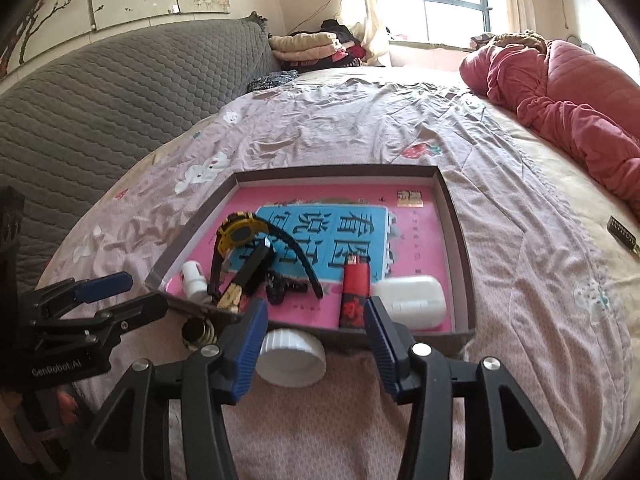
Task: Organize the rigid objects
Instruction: 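Withdraw both grippers from the box toward the items beside it, then close the left gripper on the silver metal ring while the right closes on the white lid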
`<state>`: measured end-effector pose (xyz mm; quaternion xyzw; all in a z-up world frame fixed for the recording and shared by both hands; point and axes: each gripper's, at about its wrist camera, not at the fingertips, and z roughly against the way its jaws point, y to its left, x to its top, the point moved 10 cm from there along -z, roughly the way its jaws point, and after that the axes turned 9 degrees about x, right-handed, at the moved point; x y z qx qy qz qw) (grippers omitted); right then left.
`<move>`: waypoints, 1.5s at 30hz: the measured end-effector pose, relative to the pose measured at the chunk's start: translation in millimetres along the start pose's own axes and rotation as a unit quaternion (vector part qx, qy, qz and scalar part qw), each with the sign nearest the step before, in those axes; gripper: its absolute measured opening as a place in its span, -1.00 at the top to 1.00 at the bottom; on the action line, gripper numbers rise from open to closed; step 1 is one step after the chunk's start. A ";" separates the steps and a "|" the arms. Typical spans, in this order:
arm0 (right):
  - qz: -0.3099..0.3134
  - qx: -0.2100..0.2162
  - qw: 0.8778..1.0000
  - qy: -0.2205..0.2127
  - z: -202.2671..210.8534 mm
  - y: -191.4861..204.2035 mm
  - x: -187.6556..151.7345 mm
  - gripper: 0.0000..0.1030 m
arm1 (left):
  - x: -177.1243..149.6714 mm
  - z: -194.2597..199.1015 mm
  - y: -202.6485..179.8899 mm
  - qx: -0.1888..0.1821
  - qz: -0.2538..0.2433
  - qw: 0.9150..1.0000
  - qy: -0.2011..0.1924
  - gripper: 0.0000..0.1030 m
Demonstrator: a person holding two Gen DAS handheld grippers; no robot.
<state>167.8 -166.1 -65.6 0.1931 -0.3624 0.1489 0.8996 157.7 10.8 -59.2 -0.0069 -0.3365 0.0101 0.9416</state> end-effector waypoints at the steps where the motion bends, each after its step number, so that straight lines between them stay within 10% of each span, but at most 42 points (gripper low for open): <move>1: 0.000 0.001 1.000 0.001 0.1 0.3 -3.2 0.03 | -2.2 -0.3 -0.6 0.000 -0.001 1.000 0.002 -0.41; 45: -0.019 0.025 0.999 0.041 -54.0 13.4 -44.1 -0.07 | -40.7 -64.9 -11.6 0.001 -0.013 0.998 0.063 -0.41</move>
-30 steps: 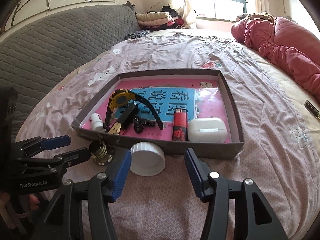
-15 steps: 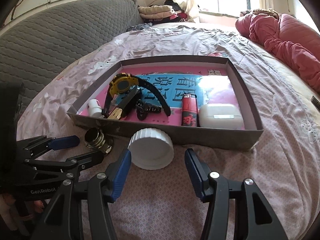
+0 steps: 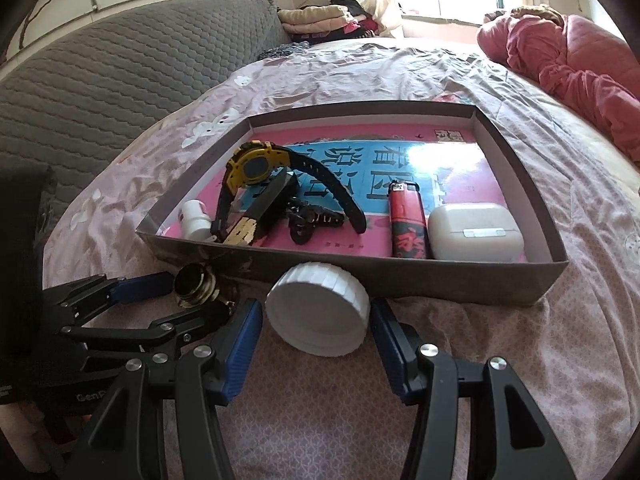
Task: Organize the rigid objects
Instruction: 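Close the left gripper on the silver metal ring while the right closes on the white lid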
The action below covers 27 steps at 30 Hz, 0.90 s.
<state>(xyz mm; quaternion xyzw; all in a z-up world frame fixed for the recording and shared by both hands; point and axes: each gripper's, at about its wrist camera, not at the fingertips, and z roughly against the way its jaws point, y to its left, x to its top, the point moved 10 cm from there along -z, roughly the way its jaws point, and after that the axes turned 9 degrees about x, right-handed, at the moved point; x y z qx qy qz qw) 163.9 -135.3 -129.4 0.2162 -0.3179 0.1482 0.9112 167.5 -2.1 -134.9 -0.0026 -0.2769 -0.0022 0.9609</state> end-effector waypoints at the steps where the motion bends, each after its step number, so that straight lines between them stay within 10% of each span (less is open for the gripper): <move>1: -0.006 0.001 1.000 -0.001 -0.9 -1.0 0.2 -0.07 | 0.7 -0.5 0.1 0.000 0.001 1.000 -0.001 -0.41; 15: -0.050 0.018 0.998 -0.019 -2.8 -7.4 2.3 0.00 | 3.9 -2.8 0.1 -0.006 0.002 1.000 -0.007 -0.35; 27: -0.044 0.025 0.998 -0.042 17.6 -6.2 8.8 0.00 | 5.7 5.8 -9.9 -0.036 0.002 0.999 -0.010 0.19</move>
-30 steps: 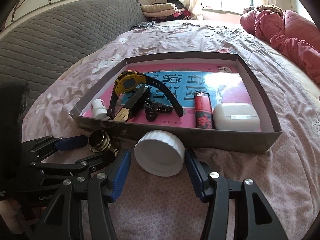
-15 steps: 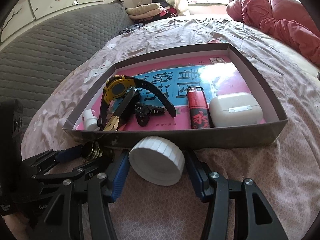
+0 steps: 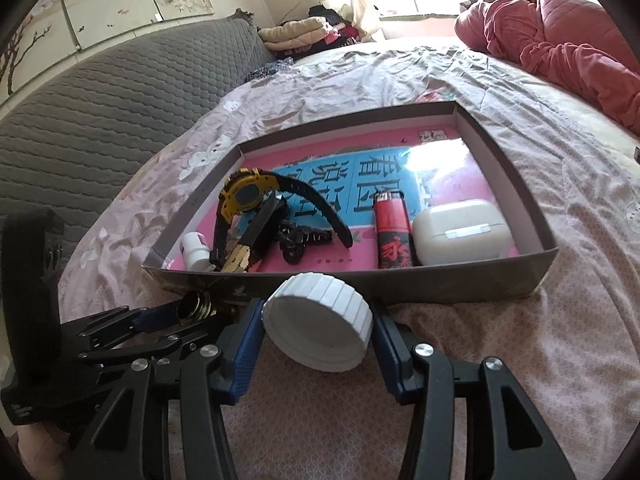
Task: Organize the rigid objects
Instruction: 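Close the left gripper on the silver metal ring while the right closes on the white lid, then lift the metal ring with the left gripper while the right lifts the white lid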
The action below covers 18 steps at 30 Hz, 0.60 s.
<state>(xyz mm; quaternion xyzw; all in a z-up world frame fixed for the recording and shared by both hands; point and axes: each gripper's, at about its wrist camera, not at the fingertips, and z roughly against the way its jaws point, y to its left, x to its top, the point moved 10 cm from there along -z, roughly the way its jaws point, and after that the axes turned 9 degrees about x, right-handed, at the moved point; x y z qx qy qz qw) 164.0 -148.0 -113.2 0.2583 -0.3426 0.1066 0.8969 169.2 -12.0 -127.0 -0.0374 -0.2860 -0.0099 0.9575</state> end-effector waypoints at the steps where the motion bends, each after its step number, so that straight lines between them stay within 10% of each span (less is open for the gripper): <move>1: 0.000 0.000 1.000 -0.004 3.0 -0.2 1.4 0.00 | 0.0 1.0 -2.1 -0.007 0.000 1.000 0.001 0.27; 18: 0.013 0.008 0.999 -0.052 28.8 2.8 24.0 0.00 | 19.6 43.3 -3.2 -0.010 0.001 0.999 -0.042 0.27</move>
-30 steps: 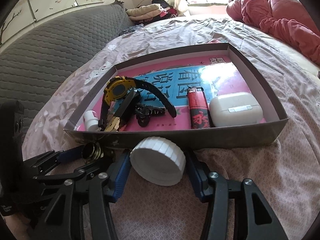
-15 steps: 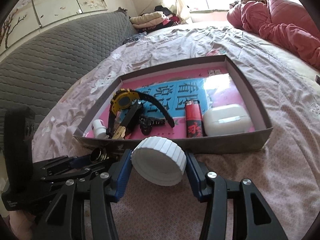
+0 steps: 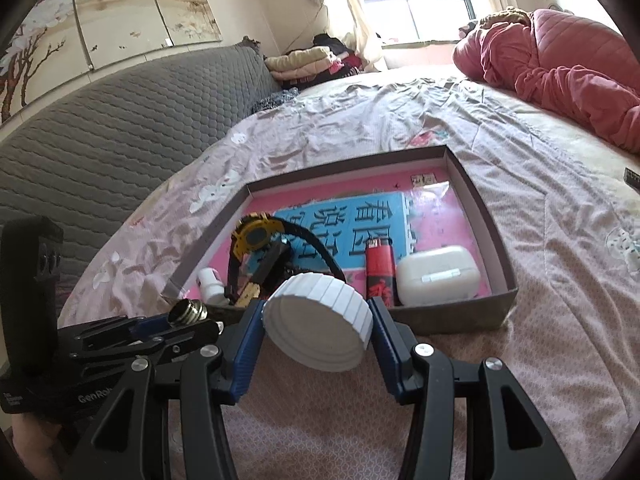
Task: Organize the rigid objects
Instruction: 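Lift the metal ring with the left gripper while the right lifts the white lid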
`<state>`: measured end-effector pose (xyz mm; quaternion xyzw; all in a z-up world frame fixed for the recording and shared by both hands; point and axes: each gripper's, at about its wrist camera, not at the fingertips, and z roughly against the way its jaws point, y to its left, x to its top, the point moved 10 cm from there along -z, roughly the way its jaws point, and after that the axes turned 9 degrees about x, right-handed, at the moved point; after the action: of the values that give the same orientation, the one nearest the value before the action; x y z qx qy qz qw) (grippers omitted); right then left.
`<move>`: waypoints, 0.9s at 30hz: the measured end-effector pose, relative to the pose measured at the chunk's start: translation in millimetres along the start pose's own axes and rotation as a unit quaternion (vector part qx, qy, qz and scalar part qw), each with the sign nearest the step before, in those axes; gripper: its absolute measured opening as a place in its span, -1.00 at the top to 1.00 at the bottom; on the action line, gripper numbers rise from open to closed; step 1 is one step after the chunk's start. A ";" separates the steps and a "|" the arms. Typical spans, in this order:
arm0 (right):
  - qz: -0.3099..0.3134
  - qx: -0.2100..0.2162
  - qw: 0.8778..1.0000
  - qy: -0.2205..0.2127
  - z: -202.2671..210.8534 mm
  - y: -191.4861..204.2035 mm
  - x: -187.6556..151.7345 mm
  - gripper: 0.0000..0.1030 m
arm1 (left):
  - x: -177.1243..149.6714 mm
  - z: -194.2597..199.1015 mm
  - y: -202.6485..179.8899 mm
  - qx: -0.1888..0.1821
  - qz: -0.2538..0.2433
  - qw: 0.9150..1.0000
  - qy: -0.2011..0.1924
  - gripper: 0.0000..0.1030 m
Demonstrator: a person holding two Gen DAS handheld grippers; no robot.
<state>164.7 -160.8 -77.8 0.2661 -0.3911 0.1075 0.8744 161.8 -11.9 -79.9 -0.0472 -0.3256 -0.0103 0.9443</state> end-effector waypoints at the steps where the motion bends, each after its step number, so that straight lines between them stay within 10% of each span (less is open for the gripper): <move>1: 0.001 -0.001 1.000 -0.002 0.8 0.0 1.5 0.00 | 3.1 2.7 0.0 -0.001 0.000 1.000 -0.003 0.27; 27: -0.013 -0.018 0.999 -0.039 15.8 -23.0 23.2 0.00 | 38.6 8.5 -1.7 0.008 0.001 0.999 -0.034 0.27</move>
<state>179.5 -189.1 -60.7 0.2590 -0.4231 0.0786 0.8647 186.9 -12.3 -49.3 -0.0399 -0.3575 -0.0049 0.9330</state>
